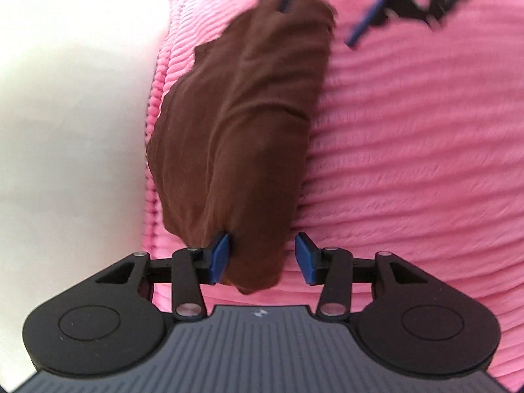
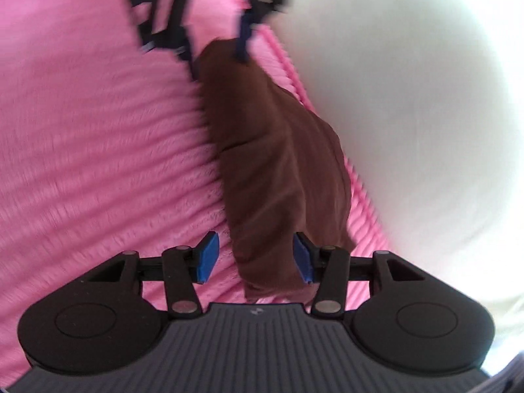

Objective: Fold clothes

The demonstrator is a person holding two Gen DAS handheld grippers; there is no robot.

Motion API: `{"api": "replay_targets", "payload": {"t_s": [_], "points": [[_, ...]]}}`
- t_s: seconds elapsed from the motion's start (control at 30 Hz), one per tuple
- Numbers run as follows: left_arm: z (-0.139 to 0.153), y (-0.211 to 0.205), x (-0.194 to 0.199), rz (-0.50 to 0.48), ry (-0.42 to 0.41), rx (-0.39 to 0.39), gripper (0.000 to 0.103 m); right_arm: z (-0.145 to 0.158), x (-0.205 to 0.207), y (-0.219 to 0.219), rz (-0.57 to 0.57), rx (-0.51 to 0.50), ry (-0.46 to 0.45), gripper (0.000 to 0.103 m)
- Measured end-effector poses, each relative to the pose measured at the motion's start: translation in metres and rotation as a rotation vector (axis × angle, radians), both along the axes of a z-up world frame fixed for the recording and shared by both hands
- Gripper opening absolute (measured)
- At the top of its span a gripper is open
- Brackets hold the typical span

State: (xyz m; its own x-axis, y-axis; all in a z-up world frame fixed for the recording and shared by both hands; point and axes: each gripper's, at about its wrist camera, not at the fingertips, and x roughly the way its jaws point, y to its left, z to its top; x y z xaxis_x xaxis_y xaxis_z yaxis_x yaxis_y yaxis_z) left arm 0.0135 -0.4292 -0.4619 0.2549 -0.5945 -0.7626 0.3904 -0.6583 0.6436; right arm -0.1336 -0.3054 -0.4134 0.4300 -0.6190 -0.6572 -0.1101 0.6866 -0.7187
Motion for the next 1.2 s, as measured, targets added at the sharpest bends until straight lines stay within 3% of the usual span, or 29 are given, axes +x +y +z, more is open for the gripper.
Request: {"api": "replay_targets", "payload": {"t_s": [0.03, 0.07, 0.1, 0.23, 0.33, 0.4, 0.43, 0.47, 0.53, 0.6, 0.77, 0.83, 0.87, 0.9, 0.93, 1.07, 1.2], "points": [[-0.007, 0.002, 0.002, -0.028, -0.040, -0.006, 0.043, -0.005, 0.002, -0.001, 0.013, -0.030, 0.012, 0.040], [-0.015, 0.004, 0.003, -0.055, -0.081, -0.012, 0.029, -0.014, 0.002, -0.008, 0.019, -0.057, 0.025, 0.022], [-0.015, 0.005, 0.005, -0.067, -0.080, -0.012, 0.022, -0.014, 0.003, -0.018, 0.000, -0.014, 0.029, 0.006], [-0.007, 0.009, 0.011, -0.090, -0.014, -0.012, 0.017, 0.005, -0.009, -0.033, 0.005, 0.005, -0.008, 0.004], [-0.022, 0.015, 0.009, -0.085, -0.010, -0.011, 0.017, -0.007, -0.019, -0.030, 0.051, 0.017, 0.038, 0.004], [-0.033, 0.021, 0.003, -0.102, -0.079, -0.047, 0.030, -0.018, -0.018, -0.021, 0.099, -0.022, 0.069, 0.006], [-0.033, 0.024, -0.001, -0.091, -0.095, -0.067, 0.038, -0.016, -0.016, -0.020, 0.084, -0.032, 0.066, 0.012], [-0.029, 0.029, -0.003, -0.071, -0.091, -0.080, 0.048, -0.013, -0.015, -0.018, 0.065, -0.042, 0.061, 0.036], [-0.023, 0.036, -0.003, -0.060, -0.085, -0.093, 0.054, -0.006, -0.016, -0.016, 0.023, -0.052, 0.022, 0.061], [-0.018, 0.046, -0.006, -0.071, -0.091, -0.111, 0.061, 0.000, -0.021, -0.009, 0.014, -0.063, -0.017, 0.061], [-0.037, 0.037, -0.016, -0.142, -0.149, -0.152, 0.064, -0.017, -0.013, 0.000, 0.041, -0.139, -0.002, 0.061], [-0.045, 0.027, -0.015, -0.140, -0.162, -0.168, 0.064, -0.016, -0.012, -0.003, 0.060, -0.175, 0.005, 0.057], [-0.047, 0.018, -0.013, -0.128, -0.149, -0.157, 0.059, -0.016, -0.008, -0.006, 0.063, -0.174, -0.004, 0.037], [-0.046, 0.014, -0.012, -0.118, -0.134, -0.146, 0.031, -0.013, -0.005, -0.009, 0.058, -0.145, -0.001, 0.019], [-0.043, 0.007, -0.010, -0.085, -0.105, -0.119, 0.021, -0.010, -0.004, -0.013, 0.056, -0.123, 0.007, 0.007], [-0.024, 0.001, -0.019, -0.004, -0.037, -0.086, 0.019, 0.014, -0.017, -0.023, 0.079, -0.065, -0.004, 0.006], [-0.013, 0.008, -0.048, 0.042, -0.053, -0.109, 0.019, 0.035, -0.042, -0.021, 0.143, -0.087, -0.014, 0.006]]}}
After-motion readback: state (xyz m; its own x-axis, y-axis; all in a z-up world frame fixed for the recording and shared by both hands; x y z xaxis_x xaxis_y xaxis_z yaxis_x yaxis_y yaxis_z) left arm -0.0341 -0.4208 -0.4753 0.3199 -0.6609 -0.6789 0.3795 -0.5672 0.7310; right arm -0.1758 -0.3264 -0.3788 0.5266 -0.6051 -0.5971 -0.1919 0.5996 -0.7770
